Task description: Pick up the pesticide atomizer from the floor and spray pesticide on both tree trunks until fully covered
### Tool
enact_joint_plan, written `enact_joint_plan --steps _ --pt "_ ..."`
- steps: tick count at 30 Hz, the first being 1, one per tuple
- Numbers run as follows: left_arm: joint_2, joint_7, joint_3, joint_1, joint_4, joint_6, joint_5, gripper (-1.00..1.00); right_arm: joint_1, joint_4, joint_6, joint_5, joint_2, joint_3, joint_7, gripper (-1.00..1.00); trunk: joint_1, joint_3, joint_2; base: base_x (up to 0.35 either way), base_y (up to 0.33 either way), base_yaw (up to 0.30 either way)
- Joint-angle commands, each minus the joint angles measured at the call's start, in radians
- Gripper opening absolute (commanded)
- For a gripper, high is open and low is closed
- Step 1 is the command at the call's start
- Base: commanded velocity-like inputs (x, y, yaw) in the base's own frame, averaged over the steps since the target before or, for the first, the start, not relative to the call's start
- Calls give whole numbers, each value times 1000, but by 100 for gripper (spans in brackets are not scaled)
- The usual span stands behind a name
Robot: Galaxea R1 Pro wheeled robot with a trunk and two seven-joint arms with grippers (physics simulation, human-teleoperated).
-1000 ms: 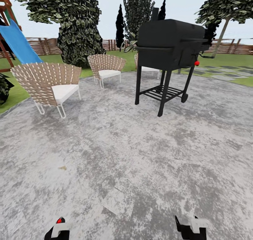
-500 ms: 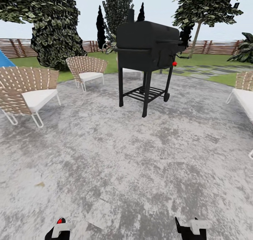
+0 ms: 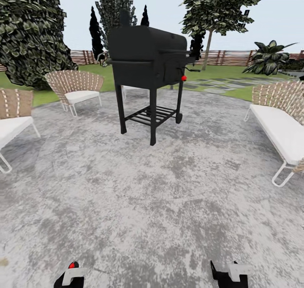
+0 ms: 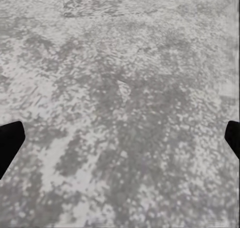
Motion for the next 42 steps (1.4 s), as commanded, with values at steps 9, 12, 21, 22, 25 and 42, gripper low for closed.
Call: enact_joint_plan --steps 9,12,21,22,25,42 --pt "0 0 0 0 0 0 0 -100 0 0 0 0 0 1 0 100 0 5 0 299 -126 -287" --pt "0 0 0 0 0 0 0 -100 0 0 0 0 0 0 0 100 0 7 0 299 -126 -287" --pt "0 0 0 0 0 0 0 -100 -1 0 0 0 0 1 0 100 0 12 0 299 -124 -286" --pt "0 0 0 0 0 0 0 -100 -1 0 0 0 0 1 0 100 0 13 0 300 -113 -287" --pt "0 0 0 0 0 0 0 -100 0 0 0 0 0 1 0 100 0 15 0 301 -111 -287" --pt "0 0 1 0 0 0 0 -100 0 2 1 3 0 2 5 100 0 20 0 323 -45 -165"
